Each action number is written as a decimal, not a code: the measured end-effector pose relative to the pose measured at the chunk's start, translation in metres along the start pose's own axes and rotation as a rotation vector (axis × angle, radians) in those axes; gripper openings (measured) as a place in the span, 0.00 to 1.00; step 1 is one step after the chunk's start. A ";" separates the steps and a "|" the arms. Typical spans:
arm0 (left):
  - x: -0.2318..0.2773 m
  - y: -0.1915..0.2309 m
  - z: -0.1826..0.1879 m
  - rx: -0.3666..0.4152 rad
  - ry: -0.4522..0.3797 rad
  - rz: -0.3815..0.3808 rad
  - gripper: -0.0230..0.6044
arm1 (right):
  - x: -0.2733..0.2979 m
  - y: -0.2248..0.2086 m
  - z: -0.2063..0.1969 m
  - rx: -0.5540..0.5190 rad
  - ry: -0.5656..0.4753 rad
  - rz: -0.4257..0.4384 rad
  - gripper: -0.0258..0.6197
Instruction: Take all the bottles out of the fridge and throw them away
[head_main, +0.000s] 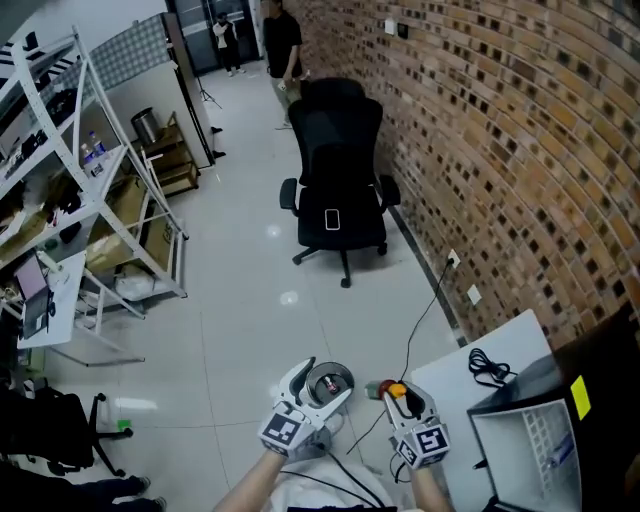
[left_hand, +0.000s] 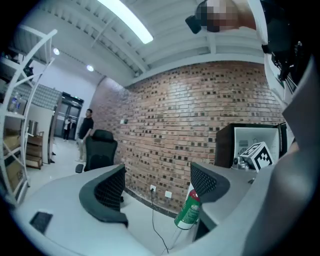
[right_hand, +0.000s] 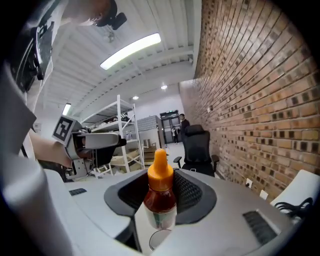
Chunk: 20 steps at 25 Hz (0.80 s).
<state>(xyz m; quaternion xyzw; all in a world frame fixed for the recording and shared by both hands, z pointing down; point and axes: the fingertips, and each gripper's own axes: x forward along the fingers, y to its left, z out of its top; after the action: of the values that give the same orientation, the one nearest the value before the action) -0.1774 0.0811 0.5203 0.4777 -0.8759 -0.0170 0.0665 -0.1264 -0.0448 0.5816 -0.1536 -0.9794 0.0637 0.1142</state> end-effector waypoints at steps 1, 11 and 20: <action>-0.006 0.010 -0.009 -0.004 0.010 0.023 0.68 | 0.014 0.007 -0.013 0.000 0.035 0.027 0.28; -0.014 0.088 -0.145 -0.105 0.141 0.172 0.68 | 0.151 0.018 -0.215 0.018 0.404 0.155 0.28; 0.015 0.165 -0.311 -0.287 0.231 0.298 0.68 | 0.258 -0.031 -0.493 0.050 0.725 0.061 0.29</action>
<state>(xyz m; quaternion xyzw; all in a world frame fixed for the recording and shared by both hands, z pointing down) -0.2821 0.1691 0.8449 0.3276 -0.9118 -0.0766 0.2354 -0.2541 0.0511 1.1153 -0.1923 -0.8684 0.0322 0.4560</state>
